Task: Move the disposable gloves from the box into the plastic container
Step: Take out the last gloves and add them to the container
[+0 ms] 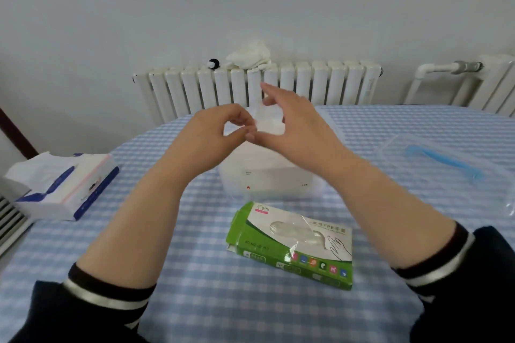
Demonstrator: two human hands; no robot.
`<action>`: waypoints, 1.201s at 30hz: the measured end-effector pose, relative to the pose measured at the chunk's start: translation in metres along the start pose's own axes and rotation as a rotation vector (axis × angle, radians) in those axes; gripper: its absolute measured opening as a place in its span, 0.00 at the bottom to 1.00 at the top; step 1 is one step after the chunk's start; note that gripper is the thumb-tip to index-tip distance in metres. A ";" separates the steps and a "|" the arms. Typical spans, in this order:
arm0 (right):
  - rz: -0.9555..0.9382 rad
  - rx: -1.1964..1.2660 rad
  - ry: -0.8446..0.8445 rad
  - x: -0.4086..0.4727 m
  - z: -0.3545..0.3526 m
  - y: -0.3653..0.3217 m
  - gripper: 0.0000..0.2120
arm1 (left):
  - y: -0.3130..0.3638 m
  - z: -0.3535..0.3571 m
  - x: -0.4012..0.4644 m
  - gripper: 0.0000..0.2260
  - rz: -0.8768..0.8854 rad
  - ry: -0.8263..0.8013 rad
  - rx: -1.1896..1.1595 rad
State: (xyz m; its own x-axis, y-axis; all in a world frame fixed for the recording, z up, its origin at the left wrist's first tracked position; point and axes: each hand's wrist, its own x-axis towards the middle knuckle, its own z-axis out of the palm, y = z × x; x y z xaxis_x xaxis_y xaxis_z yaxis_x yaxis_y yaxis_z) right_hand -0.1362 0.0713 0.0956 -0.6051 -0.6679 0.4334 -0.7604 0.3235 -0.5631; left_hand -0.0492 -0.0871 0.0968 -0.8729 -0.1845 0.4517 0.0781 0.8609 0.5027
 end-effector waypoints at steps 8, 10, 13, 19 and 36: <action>0.376 0.104 -0.376 0.055 -0.042 0.013 0.10 | 0.016 -0.010 0.042 0.08 -0.068 -0.036 0.015; 0.379 0.169 -0.315 0.058 -0.045 0.017 0.07 | 0.015 -0.013 0.049 0.14 -0.174 -0.112 -0.030; 0.320 0.189 -0.185 0.061 -0.048 0.018 0.05 | 0.008 -0.014 0.055 0.12 -0.213 -0.165 -0.107; -0.009 0.115 0.113 0.074 -0.053 0.019 0.08 | 0.008 -0.014 0.060 0.03 -0.079 0.225 -0.367; 0.114 -0.452 -0.749 0.064 -0.003 0.063 0.24 | -0.036 0.014 0.056 0.14 -0.088 -0.512 0.379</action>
State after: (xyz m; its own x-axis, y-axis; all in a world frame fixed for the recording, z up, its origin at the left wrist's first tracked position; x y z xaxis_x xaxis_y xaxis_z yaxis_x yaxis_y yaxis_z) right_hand -0.2234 0.0507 0.0905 -0.4899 -0.8281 -0.2724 -0.8214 0.5432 -0.1740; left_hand -0.1077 -0.1220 0.0936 -0.9950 -0.0935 -0.0354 -0.0984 0.9780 0.1837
